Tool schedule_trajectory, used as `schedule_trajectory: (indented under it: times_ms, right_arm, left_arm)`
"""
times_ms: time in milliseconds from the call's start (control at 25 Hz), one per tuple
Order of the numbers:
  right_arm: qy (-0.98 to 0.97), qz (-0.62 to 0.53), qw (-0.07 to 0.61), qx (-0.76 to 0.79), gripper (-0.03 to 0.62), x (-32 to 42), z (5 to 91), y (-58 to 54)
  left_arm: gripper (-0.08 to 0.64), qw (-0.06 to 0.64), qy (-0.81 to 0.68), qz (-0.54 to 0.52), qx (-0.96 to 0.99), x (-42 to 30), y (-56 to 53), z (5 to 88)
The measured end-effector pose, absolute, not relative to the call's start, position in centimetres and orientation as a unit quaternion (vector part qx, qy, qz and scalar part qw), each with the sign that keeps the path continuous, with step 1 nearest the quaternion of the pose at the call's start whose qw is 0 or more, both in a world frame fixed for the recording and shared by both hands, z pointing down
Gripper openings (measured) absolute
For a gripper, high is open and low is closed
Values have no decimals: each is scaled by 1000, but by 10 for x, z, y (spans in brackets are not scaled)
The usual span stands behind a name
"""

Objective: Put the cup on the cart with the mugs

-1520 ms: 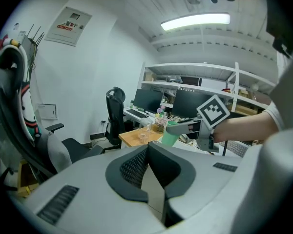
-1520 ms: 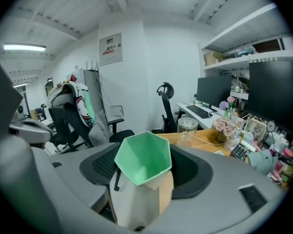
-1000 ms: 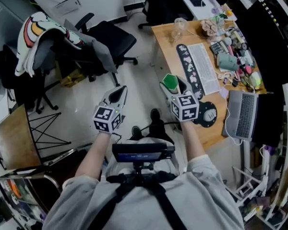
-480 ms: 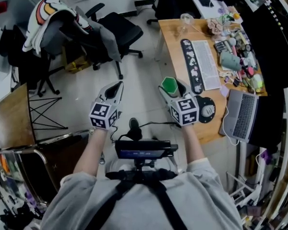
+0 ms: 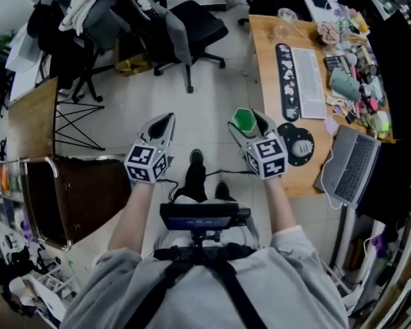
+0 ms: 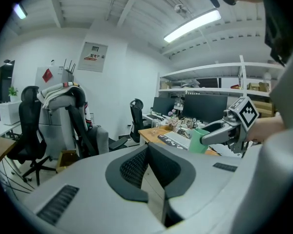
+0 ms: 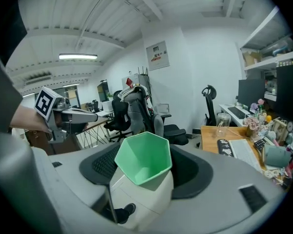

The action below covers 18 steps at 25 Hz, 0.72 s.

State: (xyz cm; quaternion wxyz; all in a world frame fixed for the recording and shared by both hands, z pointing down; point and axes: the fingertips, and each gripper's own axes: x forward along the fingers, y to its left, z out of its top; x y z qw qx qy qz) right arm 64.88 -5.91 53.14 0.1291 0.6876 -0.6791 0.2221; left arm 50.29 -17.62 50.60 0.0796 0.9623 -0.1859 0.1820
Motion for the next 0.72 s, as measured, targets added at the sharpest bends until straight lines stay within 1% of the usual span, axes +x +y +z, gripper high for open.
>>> schedule_trajectory:
  times_ms: [320, 720]
  right_arm:
    - [-731, 226, 144, 627, 319, 594, 540, -37]
    - [-794, 205, 159, 549, 319, 509, 536, -53]
  left_arm:
    - [2, 98, -256, 191, 943, 437, -128, 516]
    - [2, 111, -359, 182, 909, 335, -103, 516]
